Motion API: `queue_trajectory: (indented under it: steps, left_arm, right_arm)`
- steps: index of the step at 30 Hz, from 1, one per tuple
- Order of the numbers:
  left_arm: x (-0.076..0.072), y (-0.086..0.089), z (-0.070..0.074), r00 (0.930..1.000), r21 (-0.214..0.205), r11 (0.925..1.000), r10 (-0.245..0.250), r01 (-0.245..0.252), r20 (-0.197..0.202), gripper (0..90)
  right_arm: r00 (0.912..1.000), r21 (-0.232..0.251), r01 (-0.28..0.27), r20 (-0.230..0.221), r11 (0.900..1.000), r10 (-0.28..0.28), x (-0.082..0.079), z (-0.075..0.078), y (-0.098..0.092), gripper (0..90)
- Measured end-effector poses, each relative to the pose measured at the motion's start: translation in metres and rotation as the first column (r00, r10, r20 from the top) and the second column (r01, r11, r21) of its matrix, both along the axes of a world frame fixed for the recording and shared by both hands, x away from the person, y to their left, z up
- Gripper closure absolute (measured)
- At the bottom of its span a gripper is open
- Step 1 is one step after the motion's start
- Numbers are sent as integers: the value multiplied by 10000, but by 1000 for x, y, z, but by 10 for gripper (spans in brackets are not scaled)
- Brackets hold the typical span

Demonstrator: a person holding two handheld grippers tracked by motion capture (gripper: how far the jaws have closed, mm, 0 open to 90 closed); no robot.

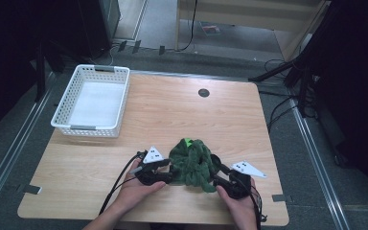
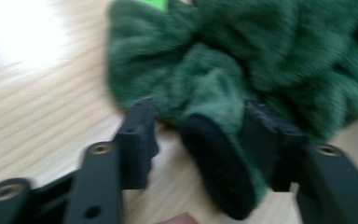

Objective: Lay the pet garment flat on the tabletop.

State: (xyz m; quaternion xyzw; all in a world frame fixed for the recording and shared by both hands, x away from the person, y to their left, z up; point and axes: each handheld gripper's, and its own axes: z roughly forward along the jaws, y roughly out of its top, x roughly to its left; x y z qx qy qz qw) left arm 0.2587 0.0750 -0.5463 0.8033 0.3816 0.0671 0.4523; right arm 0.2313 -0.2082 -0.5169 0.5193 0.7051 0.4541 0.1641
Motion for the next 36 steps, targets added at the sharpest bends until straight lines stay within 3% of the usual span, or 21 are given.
queue_trajectory:
  steps: [4,6,8,11,12,14,17,18,20,21,24,26,27,28,29,30,31,32,33,34,36]
  left_arm:
    - [-4,-5,-3,9992,405,9985,-376,370,149,657]
    - [-4,-3,-4,9991,400,9983,-426,425,36,732]
    - [-3,3,-3,9994,403,9986,-335,334,18,793]
    - [0,16,-3,9999,475,9988,146,-142,-80,833]
    - [2,22,-2,9993,547,9978,377,-373,-59,837]
    - [5,36,-2,9958,440,9950,900,-892,-157,841]
    - [8,51,-2,9909,453,9902,1332,-1321,-206,843]
    - [10,65,-2,9873,321,9876,1545,-1534,-371,843]
    - [10,70,-2,9871,293,9880,1528,-1515,-483,842]
    - [9,76,-1,9864,302,9876,1557,-1542,-533,842]
    - [6,87,1,9851,337,9871,1585,-1565,-667,838]
    - [5,93,2,9854,282,9895,1438,-1418,-912,827]
    - [5,93,2,9854,282,9895,1438,-1418,-912,814]
    - [5,95,3,9863,197,9913,1315,-1302,-999,796]
    - [4,102,5,9856,-147,9915,1268,-1292,-1123,770]
    - [4,102,5,9856,-147,9915,1268,-1292,-1123,720]
    - [5,106,6,9855,-489,9897,1281,-1342,-1111,720]
    - [5,109,7,9844,-787,9852,1439,-1521,-1011,643]
    - [9,114,10,9731,-1137,9676,2178,-2253,-747,536]
    - [9,114,10,9731,-1137,9676,2178,-2253,-747,507]
    - [19,116,13,9561,-1518,9445,2818,-2912,-804,473]
  right_arm:
    - [9981,734,-287,559,9969,246,10,22,10,356]
    - [9970,921,-666,463,9935,625,18,26,23,316]
    - [9917,691,-1278,206,9894,1266,25,23,40,363]
    - [9893,-180,-1461,-59,9891,1460,28,12,59,628]
    - [9868,-141,-1619,33,9867,1620,28,10,61,712]
    - [9797,-130,-1958,405,9806,1962,22,9,62,787]
    - [9722,-153,-2256,604,9741,2261,17,10,60,807]
    - [9644,-92,-2603,451,9655,2604,11,11,56,811]
    - [9609,-77,-2749,326,9614,2750,8,11,54,812]
    - [9473,-76,-3204,-99,9473,3203,0,7,49,804]
    - [9356,-642,-3517,-583,9339,3483,-7,1,43,750]
    - [9436,-728,-3283,-711,9418,3234,-5,-1,36,661]
    - [9436,-728,-3283,-711,9418,3234,-5,-1,36,661]
    - [9641,-385,-2577,-757,9654,2544,3,1,24,608]
    - [9776,-172,-1999,-715,9797,1982,8,4,18,599]
    - [9776,-172,-1999,-715,9797,1982,8,4,18,599]
    - [9865,111,-1492,-662,9887,1496,14,6,12,598]
    - [9916,430,-1117,-602,9928,1142,20,9,7,590]
    - [9968,428,-721,-328,9965,735,31,16,8,570]
    - [9968,428,-721,-328,9965,735,31,16,8,570]
    - [9951,152,-971,-147,9952,973,48,19,23,538]
